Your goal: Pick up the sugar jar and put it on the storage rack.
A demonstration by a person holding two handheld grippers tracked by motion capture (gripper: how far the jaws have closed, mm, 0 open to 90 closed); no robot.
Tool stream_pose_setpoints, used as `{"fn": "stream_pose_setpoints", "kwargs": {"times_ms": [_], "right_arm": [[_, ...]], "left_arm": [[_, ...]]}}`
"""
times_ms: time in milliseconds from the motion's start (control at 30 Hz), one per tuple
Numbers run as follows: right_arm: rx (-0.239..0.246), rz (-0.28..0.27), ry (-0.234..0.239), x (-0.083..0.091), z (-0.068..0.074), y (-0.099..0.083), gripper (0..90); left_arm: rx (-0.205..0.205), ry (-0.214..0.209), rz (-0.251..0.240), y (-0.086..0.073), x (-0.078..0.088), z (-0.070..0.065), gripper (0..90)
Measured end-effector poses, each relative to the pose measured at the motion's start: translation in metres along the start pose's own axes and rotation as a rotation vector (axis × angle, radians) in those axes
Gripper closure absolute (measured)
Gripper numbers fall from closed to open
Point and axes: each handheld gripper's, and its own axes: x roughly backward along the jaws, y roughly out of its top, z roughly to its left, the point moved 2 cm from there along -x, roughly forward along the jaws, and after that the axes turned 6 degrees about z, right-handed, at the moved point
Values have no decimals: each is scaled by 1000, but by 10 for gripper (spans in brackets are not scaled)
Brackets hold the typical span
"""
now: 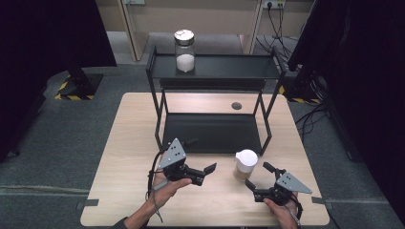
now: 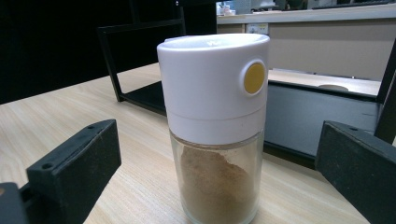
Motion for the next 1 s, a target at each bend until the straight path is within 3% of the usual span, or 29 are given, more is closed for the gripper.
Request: {"fn": "stream_pose_setpoints", "kwargs": {"times_ms": [133,400,700,833,1000], "right_arm": [[0,0,0,0,0,0,5],[1,2,2,0,0,0,6],[2,2,3,0,0,0,5],[4,3,4,0,0,0,6],[4,3,8,0,0,0,5]], "left_arm": [[14,-3,-16,-12,-1,0,2],[-11,7,-17,-28,1,-2,3],[18,3,-12,-51,2,0,3],[-20,25,-6,-59,4,-2,3],[-14,23,5,-71,5,0,3]]}}
